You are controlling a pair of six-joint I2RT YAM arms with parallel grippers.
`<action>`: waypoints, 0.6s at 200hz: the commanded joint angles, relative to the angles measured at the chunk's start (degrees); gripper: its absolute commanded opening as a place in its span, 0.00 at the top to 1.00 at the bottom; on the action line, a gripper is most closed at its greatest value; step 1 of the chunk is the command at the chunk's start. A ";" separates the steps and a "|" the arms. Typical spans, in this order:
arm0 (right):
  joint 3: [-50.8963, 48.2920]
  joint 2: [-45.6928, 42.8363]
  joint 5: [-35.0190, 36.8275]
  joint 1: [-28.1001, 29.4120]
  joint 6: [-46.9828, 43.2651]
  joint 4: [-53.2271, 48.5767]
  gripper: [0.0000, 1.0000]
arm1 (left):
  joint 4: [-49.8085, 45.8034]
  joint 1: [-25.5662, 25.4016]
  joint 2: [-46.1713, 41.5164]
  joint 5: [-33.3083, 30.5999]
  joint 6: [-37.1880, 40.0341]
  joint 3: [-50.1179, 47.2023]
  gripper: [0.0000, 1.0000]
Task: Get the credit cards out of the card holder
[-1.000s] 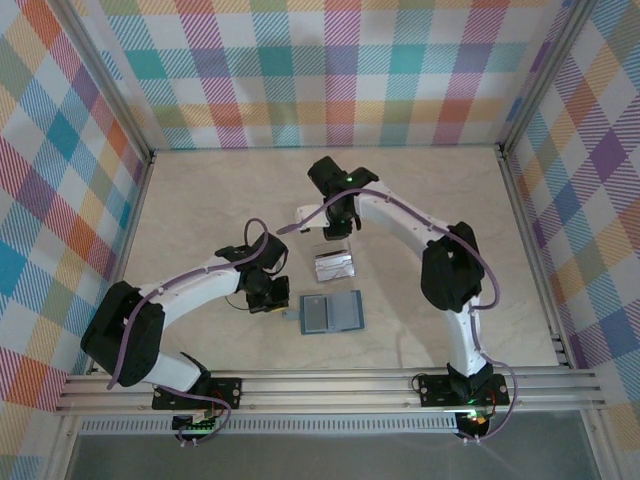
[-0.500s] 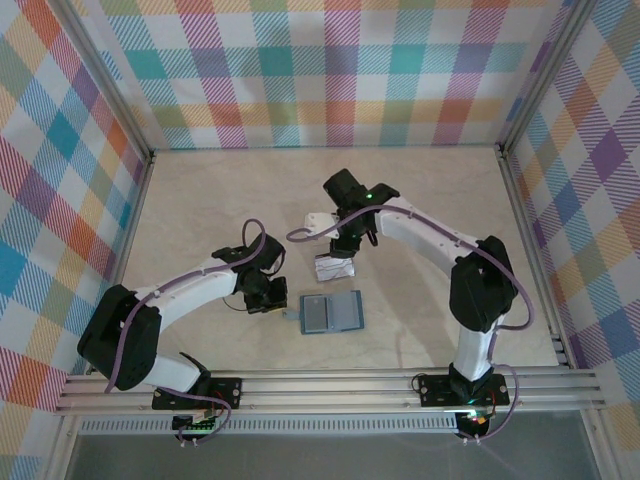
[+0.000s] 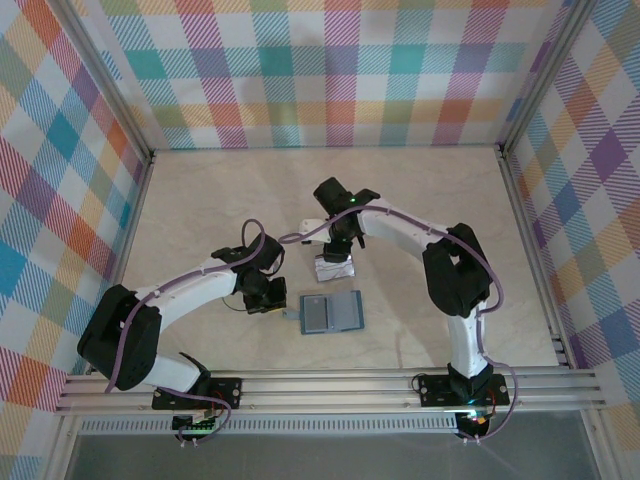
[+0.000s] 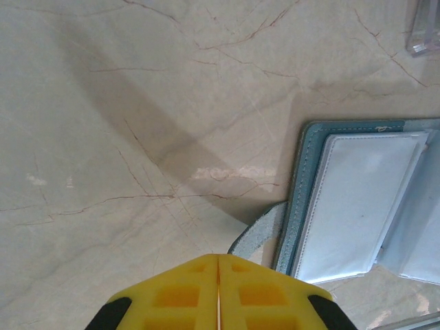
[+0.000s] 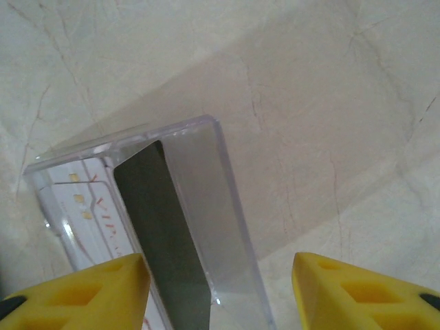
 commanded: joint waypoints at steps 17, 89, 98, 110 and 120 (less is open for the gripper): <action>2.39 -0.02 0.67 0.17 -0.17 2.23 0.42 | -1.09 0.84 -0.32 1.22 1.01 -0.12 0.91; 3.57 -0.32 5.69 0.22 0.46 7.11 0.42 | -1.29 1.00 -0.61 1.22 1.02 -0.34 0.91; 3.46 -0.96 5.31 0.21 0.75 7.49 0.42 | -1.27 1.00 -0.81 1.22 1.02 -0.43 0.91; 3.19 -1.67 4.76 0.21 1.29 8.19 0.41 | -1.20 1.00 -0.84 1.13 0.96 -0.47 0.91; 3.09 -1.80 4.76 0.18 1.29 8.49 0.41 | -1.03 1.00 -0.70 1.29 0.99 -0.51 0.91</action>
